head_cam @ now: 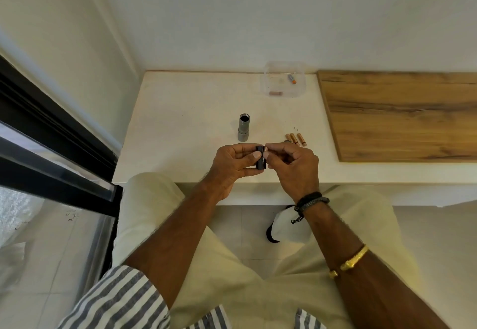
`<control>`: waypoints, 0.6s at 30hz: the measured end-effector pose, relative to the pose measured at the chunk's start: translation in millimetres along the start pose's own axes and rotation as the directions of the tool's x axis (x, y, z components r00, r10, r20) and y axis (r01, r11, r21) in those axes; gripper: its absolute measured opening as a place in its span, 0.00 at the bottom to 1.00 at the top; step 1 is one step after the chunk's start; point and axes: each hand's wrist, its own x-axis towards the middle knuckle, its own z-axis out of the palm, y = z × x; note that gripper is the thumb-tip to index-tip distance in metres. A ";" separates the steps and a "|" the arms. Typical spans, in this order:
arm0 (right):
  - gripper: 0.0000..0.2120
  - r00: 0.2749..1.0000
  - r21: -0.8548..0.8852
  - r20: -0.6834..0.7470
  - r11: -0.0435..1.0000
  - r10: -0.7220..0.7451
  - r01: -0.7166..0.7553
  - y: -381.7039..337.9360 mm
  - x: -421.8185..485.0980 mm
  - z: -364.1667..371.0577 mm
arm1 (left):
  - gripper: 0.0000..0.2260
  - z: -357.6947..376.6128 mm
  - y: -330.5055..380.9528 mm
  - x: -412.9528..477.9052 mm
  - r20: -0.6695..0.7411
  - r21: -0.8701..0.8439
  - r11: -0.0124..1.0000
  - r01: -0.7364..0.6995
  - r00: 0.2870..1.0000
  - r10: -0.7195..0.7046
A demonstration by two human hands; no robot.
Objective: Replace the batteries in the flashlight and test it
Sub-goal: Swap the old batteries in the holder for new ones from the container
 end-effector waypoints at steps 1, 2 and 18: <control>0.08 1.000 -0.004 0.000 1.000 -0.006 0.006 -0.3 0.0 0.9 | 0.11 0.0 -0.2 -0.3 -0.005 0.001 1.000 -0.006 1.000 0.006; 0.08 1.000 -0.007 -0.003 1.000 -0.015 0.015 -0.2 -0.3 1.6 | 0.11 0.3 -0.4 -0.6 -0.008 0.003 1.000 -0.010 1.000 0.010; 0.10 0.997 -0.099 -0.027 0.993 -0.068 0.065 1.3 -6.7 2.1 | 0.14 2.0 -0.9 -0.6 0.020 -0.016 0.998 0.057 0.998 -0.056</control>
